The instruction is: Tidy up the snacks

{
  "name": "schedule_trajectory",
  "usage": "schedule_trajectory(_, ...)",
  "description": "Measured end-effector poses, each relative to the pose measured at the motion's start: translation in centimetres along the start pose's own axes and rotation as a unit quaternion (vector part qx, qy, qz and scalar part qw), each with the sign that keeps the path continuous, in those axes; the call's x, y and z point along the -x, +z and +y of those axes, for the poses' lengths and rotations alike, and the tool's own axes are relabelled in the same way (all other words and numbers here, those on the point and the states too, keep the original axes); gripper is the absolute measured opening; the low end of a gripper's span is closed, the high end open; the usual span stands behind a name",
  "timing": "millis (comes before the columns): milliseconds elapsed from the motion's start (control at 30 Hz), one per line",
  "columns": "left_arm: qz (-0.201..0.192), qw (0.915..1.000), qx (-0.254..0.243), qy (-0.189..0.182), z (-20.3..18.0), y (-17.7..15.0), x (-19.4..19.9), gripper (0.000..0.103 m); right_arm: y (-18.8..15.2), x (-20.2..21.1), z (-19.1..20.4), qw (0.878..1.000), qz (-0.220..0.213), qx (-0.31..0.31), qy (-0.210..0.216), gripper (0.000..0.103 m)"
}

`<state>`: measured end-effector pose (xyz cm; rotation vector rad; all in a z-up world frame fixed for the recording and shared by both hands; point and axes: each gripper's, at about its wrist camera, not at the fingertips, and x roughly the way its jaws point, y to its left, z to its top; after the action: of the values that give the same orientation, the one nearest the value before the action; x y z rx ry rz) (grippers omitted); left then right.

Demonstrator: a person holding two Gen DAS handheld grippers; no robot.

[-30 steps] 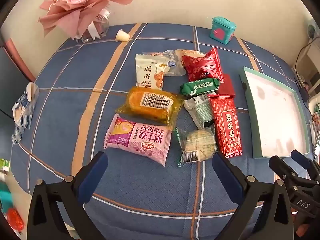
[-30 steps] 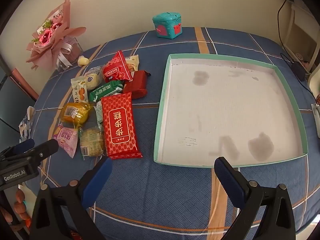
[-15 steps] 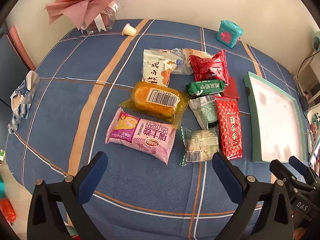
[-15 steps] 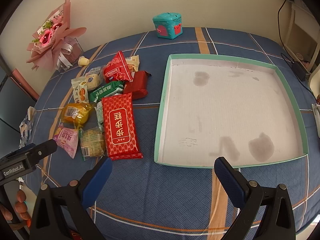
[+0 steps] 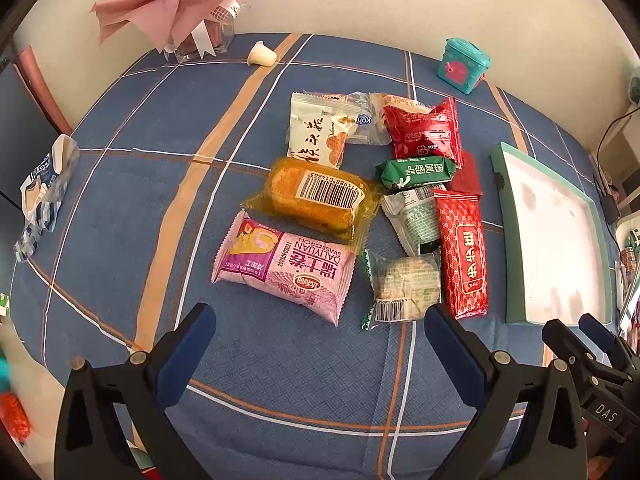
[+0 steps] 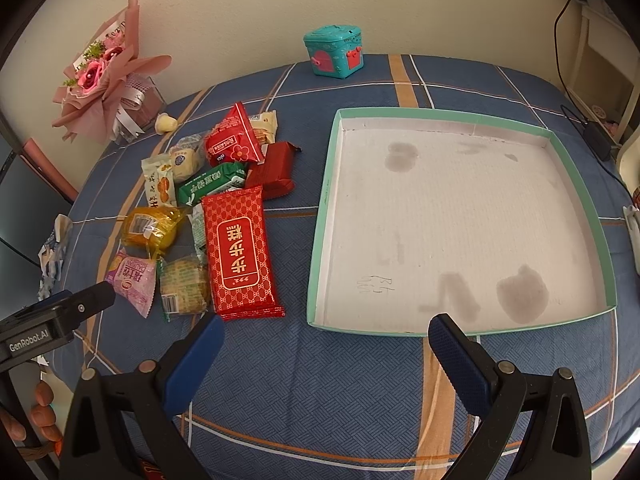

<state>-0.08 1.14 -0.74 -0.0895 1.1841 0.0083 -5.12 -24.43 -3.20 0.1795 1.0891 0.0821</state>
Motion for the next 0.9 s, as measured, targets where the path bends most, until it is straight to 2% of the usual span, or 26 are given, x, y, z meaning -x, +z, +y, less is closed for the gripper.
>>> schedule_trajectory(300,-0.016,0.9998,0.012,-0.008,0.19,0.0,-0.16,0.103,0.01,0.02,0.01,1.0,0.0,0.0,0.0,0.103)
schedule_trajectory(900,-0.034,0.9992,0.018,0.008,0.64,-0.13,-0.06,0.103,0.02,0.01,0.06,1.0,0.001,0.0,0.0,0.103)
